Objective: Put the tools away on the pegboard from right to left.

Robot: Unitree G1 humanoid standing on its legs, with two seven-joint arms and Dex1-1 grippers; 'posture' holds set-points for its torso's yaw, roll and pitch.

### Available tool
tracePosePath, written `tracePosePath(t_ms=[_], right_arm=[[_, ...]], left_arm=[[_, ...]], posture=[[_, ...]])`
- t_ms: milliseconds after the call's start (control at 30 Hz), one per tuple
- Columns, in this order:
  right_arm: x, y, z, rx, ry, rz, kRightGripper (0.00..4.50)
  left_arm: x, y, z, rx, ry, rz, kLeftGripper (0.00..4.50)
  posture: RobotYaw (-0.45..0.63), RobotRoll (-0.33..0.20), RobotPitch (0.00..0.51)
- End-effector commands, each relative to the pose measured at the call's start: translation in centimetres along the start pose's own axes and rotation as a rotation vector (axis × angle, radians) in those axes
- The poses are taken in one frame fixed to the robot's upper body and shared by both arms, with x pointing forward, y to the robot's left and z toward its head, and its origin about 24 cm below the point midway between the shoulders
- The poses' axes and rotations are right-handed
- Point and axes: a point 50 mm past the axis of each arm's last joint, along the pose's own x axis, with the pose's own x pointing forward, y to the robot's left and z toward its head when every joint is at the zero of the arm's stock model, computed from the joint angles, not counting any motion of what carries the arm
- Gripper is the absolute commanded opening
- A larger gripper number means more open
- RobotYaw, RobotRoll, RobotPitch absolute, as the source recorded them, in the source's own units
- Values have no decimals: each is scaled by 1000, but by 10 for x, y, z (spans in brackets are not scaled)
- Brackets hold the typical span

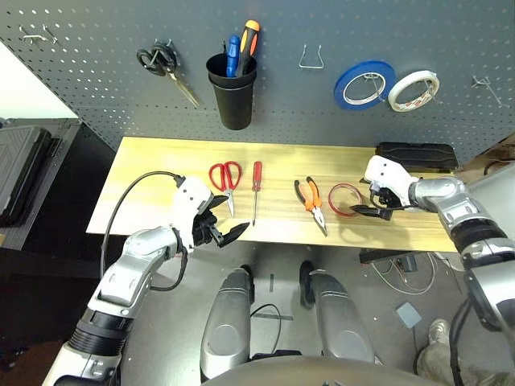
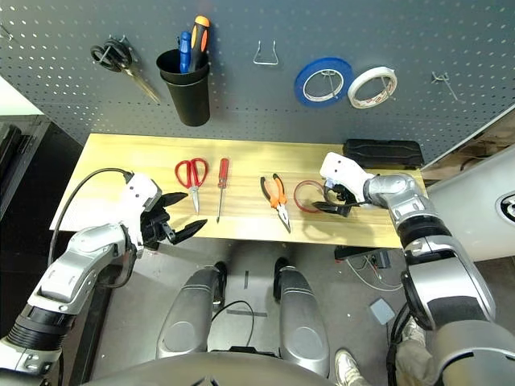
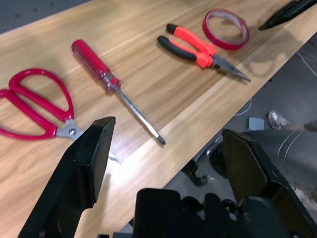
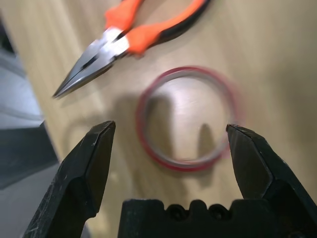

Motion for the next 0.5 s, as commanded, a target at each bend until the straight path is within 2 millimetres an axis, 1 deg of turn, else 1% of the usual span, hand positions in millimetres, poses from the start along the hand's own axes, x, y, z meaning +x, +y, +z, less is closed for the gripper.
tracePosePath(t_ms=[33,200,233,333,500], right_arm=[[13,9,-6,-20,80,35,4500],[26,14,-5,-38,153,33,4500],[28,14,-5,-39,168,21,4319],[28,11,-6,-52,207,-31,3599],[25,8,-8,-9,179,-60,1754]], left_arm=[[-3,-7,-7,0,37,-8,4486],[-5,-9,-7,-3,38,9,4486],[-5,-9,-7,-3,36,13,4500],[-5,-8,-6,-1,35,22,4500],[-2,-8,-5,-1,28,29,4500]], posture=[[265,0,308],[289,0,302],[289,0,302],[298,0,294],[292,0,281]])
